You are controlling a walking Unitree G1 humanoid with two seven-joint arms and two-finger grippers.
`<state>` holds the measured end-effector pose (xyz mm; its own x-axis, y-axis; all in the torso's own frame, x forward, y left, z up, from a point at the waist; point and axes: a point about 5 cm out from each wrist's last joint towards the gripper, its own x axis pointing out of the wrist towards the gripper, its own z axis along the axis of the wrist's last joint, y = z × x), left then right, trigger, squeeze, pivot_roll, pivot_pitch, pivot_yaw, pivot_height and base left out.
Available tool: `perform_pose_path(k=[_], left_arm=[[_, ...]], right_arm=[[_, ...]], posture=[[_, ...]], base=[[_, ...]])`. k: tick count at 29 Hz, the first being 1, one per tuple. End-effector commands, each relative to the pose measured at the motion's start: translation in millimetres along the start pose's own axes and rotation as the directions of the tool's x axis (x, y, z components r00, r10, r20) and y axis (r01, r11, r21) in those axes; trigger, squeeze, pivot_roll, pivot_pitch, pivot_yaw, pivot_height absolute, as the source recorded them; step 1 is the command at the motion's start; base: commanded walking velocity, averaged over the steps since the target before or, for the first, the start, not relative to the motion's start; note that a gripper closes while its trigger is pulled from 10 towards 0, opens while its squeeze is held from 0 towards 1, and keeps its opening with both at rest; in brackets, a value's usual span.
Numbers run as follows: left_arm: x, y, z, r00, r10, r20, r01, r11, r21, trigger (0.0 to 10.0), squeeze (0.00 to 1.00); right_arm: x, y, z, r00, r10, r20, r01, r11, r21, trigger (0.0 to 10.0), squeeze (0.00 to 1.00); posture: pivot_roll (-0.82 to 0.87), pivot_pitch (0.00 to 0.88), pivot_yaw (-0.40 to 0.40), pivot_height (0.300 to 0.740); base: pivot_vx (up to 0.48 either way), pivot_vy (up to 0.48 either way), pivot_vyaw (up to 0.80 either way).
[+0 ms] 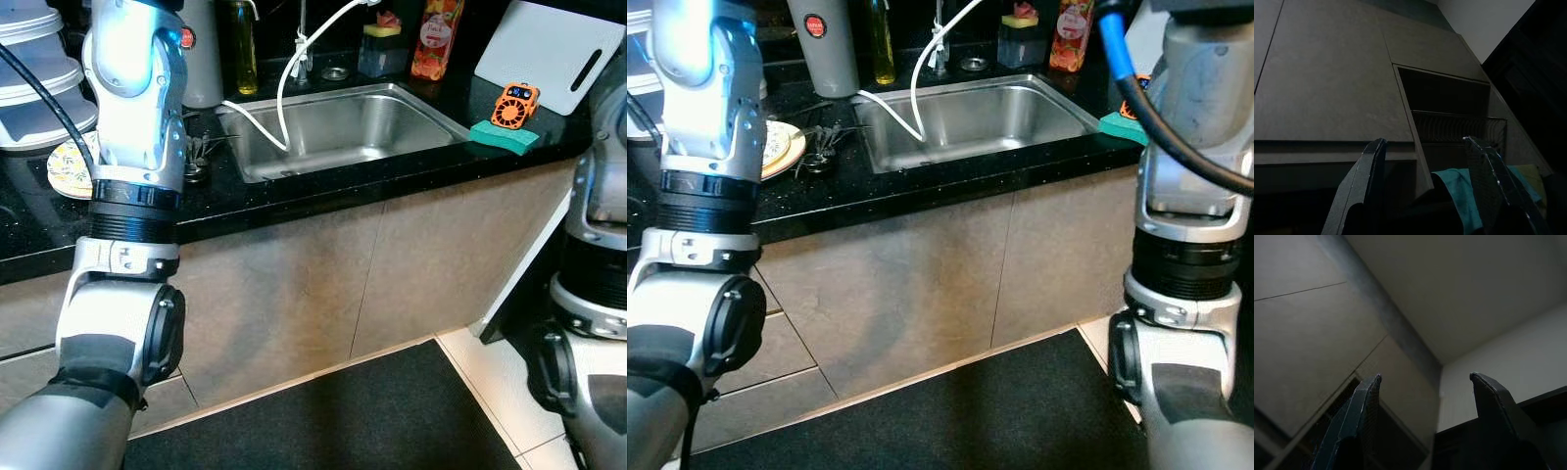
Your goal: Kitchen organization
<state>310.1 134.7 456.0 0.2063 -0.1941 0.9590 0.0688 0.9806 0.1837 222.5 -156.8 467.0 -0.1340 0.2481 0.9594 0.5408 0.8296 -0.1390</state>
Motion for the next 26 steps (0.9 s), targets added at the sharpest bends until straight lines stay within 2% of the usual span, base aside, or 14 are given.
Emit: perform_pose_path(k=[1, 2, 4, 6, 11, 15, 18, 20, 21, 22, 23, 24, 25, 26], left_arm=[[8.1, 8.3, 7, 0.999, -0.001, 0.04, -0.002, 0.998, 0.066, 10.0, 0.0], [8.1, 8.3, 7, 0.999, -0.001, 0.04, -0.002, 0.998, 0.066, 10.0, 0.0], [17.0, 21.5, 15, 0.996, 0.013, 0.088, -0.027, 0.987, 0.157, 10.0, 0.0], [22.4, 27.3, 20, 0.994, 0.007, 0.113, -0.026, 0.985, 0.17, 10.0, 0.0], [29.3, 32.3, 28, 0.99, -0.025, 0.136, 0.008, 0.992, 0.126, 10.0, 0.0], [34.9, 48.6, 38, 0.987, -0.008, 0.161, -0.013, 0.992, 0.125, 10.0, 0.0], [32.4, 46.4, 34, 0.99, -0.023, 0.139, 0.006, 0.993, 0.116, 10.0, 0.0], [18.5, 27.5, 11, 0.993, -0.121, 0.018, 0.12, 0.992, 0.037, 10.0, 0.0], [18.5, 27.5, 11, 0.993, -0.121, 0.018, 0.12, 0.992, 0.037, 10.0, 0.0], [4.4, 16.3, -4, 0.989, -0.137, -0.058, 0.133, 0.989, -0.068, 10.0, 0.0], [-17.1, 3.0, -23, 0.976, -0.161, -0.149, 0.139, 0.979, -0.152, 10.0, 0.0], [-31.8, -5.0, -34, 0.964, -0.171, -0.204, 0.13, 0.971, -0.2, 10.0, 0.0], [-40.4, -9.4, -39, 0.956, -0.177, -0.234, 0.124, 0.967, -0.223, 10.0, 0.0], [-63.6, -15.6, -53, 0.932, -0.169, -0.321, 0.087, 0.963, -0.255, 10.0, 0.0]], right_arm=[[8.3, -10.0, 4, 0.998, -0.039, 0.056, 0.042, 0.998, -0.047, 10.0, 0.0], [8.3, -10.0, 4, 0.998, -0.039, 0.056, 0.042, 0.998, -0.047, 10.0, 0.0], [15.2, -21.4, 4, 0.994, -0.06, 0.094, 0.069, 0.992, -0.101, 10.0, 0.0], [17.8, -26.8, 4, 0.992, -0.076, 0.102, 0.087, 0.99, -0.108, 10.0, 0.0], [20.7, -36.4, 1, 0.989, -0.124, 0.086, 0.13, 0.989, -0.07, 10.0, 0.0], [22.5, -51.2, -2, 0.983, -0.166, 0.073, 0.171, 0.982, -0.081, 10.0, 0.0], [19.8, -51.6, -5, 0.986, -0.159, 0.051, 0.163, 0.983, -0.08, 10.0, 0.0], [1.9, -28.9, -29, 0.987, -0.02, -0.161, 0.039, 0.993, 0.113, 10.0, 0.0], [1.9, -28.9, -29, 0.987, -0.02, -0.161, 0.039, 0.993, 0.113, 10.0, 0.0], [-22.7, -8.1, -44, 0.949, 0.09, -0.303, -0.015, 0.971, 0.24, 10.0, 0.0], [-62.4, 18.9, -55, 0.87, 0.231, -0.436, -0.037, 0.912, 0.409, 10.0, 0.0], [-90.1, 34.7, -58, 0.807, 0.314, -0.5, -0.023, 0.863, 0.504, 10.0, 0.0], [-106.1, 42.9, -58, 0.77, 0.357, -0.529, -0.006, 0.833, 0.553, 10.0, 0.0], [-141.2, 61.1, -54, 0.679, 0.446, -0.583, 0.026, 0.779, 0.627, 10.0, 0.0]], posture=[[-0.02, 0.0, 0.041, 0.74], [-0.02, 0.0, 0.041, 0.74], [-0.02, 0.0, 0.038, 0.74], [-0.01, 0.0, 0.035, 0.74], [-0.01, 0.0, 0.033, 0.74], [-0.01, 0.0, 0.033, 0.74], [-0.01, 0.0, 0.031, 0.74], [-0.01, 0.0, 0.031, 0.74], [-0.01, 0.0, 0.031, 0.74], [-0.01, 0.0, 0.033, 0.74], [-0.01, 0.0, 0.03, 0.74], [-0.01, 0.0, 0.03, 0.74], [-0.01, 0.0, 0.03, 0.74], [0.0, 0.0, 0.027, 0.74]], base=[[0.0, 0.0, 0.0], [0.0, 0.0, 0.0], [0.0, 0.0, 0.0], [0.0, 0.0, 0.0], [0.0, 0.0, 0.0], [0.0, 0.0, 0.0], [0.0, 0.0, 0.0], [0.0, 0.0, 0.0], [0.0, 0.0, 0.0], [0.0, 0.0, 0.0], [0.0, 0.0, 0.0], [0.0, 0.0, 0.0], [0.0, 0.0, 0.0], [0.0, 0.0, 0.0]])
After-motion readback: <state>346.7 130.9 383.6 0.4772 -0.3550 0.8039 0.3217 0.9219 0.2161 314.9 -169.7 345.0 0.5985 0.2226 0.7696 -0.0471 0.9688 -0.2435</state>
